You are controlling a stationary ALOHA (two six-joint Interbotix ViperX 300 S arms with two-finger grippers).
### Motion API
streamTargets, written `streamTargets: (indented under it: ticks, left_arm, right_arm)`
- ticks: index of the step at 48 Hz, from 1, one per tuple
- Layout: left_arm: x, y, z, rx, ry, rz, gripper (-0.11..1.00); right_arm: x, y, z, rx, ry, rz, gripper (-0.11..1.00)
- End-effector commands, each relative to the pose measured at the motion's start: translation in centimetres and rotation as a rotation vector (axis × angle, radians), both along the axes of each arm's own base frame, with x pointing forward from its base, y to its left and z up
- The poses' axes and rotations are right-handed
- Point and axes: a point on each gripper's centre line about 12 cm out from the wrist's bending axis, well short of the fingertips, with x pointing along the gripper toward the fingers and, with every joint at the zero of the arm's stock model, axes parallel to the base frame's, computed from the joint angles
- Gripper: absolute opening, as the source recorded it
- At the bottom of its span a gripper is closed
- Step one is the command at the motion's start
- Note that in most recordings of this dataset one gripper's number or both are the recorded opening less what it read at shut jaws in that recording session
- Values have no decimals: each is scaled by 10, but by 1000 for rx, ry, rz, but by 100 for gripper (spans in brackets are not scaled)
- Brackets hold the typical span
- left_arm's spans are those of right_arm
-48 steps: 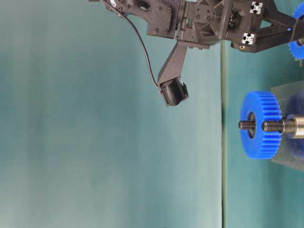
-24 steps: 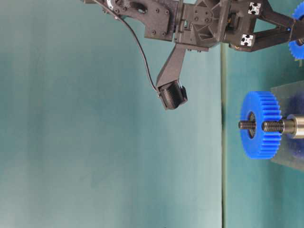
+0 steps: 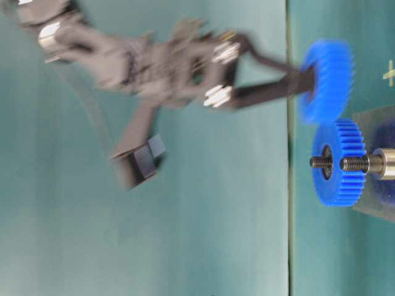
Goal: Fit the small gear onto the shaft.
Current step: 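Carry the small gear left over the empty shaft on the plate, then lower the small gear onto the shaft, meshing with the large gear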
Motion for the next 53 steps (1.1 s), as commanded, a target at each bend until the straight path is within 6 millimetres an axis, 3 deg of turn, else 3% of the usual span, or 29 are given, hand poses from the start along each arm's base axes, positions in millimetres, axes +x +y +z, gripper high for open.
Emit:
streamTargets:
  ticks: [1,26,53]
  left_arm:
    - [2,0,7,-7,-29,3,0]
    - [-5,1,8,-68,-60,36,0]
    - [-8,1,5,-68,-57,36,0]
  right_arm:
    - [17,6,23,-5,-74,17,36]
    - [58,11,7,-9,-74,53,36]
    - [58,14,-8,8,-29,62,36]
